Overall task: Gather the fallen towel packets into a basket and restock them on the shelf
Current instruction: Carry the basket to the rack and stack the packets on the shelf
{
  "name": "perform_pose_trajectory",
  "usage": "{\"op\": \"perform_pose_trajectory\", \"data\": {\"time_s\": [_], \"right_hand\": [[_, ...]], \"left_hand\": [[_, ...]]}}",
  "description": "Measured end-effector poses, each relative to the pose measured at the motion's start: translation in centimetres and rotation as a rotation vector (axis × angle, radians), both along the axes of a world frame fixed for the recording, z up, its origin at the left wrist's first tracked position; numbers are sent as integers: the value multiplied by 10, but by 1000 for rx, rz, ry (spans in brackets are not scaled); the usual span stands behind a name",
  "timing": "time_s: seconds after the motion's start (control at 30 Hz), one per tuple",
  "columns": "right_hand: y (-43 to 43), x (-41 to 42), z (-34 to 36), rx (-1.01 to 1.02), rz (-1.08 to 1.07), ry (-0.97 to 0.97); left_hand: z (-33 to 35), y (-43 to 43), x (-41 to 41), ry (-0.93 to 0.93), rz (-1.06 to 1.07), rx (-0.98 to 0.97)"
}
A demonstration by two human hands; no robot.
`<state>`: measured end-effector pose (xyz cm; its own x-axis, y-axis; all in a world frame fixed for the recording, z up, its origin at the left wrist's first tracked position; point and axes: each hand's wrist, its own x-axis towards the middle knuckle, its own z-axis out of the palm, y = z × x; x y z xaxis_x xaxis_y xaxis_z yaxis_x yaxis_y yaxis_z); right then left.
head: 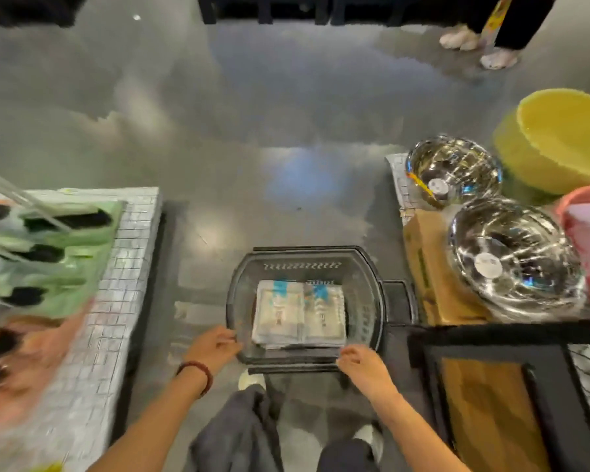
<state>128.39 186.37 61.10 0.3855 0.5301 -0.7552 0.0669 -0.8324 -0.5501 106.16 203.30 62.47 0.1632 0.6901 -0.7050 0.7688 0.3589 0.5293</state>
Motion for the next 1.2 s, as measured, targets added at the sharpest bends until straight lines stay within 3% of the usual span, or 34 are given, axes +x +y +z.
{"op": "perform_pose_trajectory", "data": {"time_s": [0.27,0.47,0.7,0.83,0.97,1.2], "right_hand": [[135,-36,-100,-152,8,30],[172,-28,-203,-297,-148,127],[177,-15,-325,-324,-128,143],[169,-16,-382,-387,-209,173],[173,-12,-437,-359,-210,170],[190,-19,-505,-267,-181,251]], "left_hand": [[-104,101,-30,47,51,-53],[-201,128,-31,134,56,-109],[-303,150,-7,182,-27,103],[-346,146,0,250,48,251],[-371,135,1,380,111,481],[-388,124,7,455,137,557]]}}
